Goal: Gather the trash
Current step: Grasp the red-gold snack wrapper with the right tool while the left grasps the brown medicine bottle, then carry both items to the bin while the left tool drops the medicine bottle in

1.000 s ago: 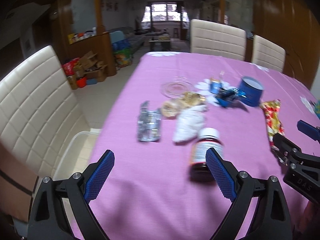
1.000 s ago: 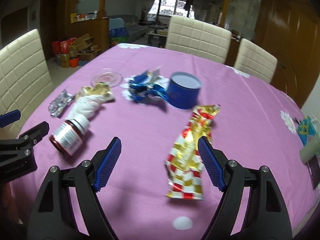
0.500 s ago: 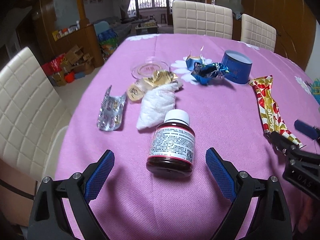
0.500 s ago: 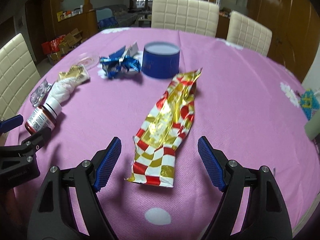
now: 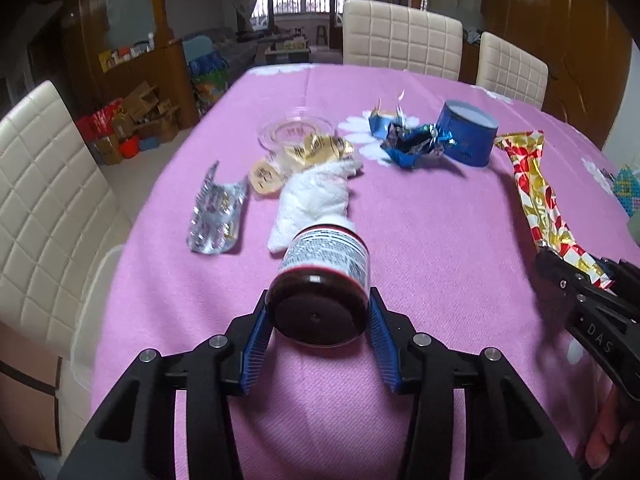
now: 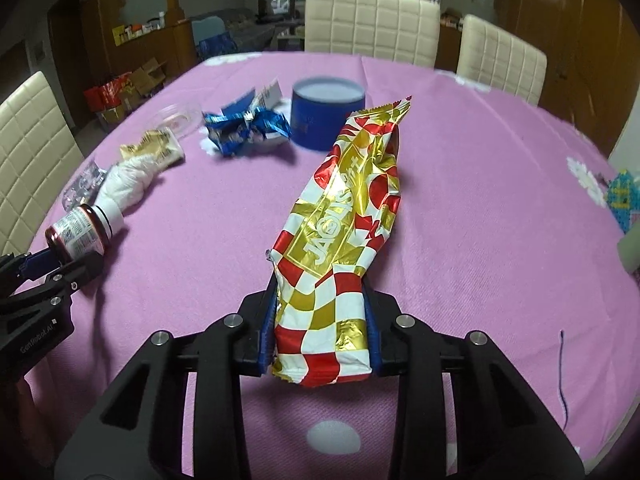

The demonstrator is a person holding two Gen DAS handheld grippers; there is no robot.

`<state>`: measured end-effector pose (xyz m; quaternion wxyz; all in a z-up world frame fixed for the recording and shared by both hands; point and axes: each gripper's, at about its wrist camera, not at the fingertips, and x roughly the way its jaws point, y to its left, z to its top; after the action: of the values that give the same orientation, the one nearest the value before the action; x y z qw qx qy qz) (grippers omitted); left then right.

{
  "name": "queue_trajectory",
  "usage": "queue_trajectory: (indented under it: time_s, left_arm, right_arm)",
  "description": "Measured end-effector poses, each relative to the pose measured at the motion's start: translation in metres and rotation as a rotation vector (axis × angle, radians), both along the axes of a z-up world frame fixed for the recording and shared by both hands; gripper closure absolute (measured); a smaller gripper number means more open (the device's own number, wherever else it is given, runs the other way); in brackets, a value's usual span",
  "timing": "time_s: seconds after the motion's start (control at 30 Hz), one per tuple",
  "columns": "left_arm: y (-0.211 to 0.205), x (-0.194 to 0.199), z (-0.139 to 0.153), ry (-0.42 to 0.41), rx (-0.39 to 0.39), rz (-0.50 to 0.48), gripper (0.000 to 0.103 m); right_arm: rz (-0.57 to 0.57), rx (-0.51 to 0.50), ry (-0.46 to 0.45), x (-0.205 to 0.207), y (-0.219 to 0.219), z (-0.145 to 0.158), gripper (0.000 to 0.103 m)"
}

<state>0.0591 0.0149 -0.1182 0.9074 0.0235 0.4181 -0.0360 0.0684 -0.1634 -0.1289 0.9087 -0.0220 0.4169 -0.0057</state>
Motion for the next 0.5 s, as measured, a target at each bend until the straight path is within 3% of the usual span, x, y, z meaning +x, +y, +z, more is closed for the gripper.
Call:
queue_trajectory:
  time_s: [0.2, 0.5]
  left_arm:
    - [0.005, -0.006, 0.015, -0.062, 0.025, 0.03, 0.06]
    - [0.022, -0.01, 0.023, -0.088, 0.016, 0.078, 0.06]
  right_arm:
    - [0.061, -0.029, -0.053, -0.003, 0.019, 0.016, 0.067]
    - [0.144, -0.054, -0.1, -0.005, 0.048, 0.029, 0.067]
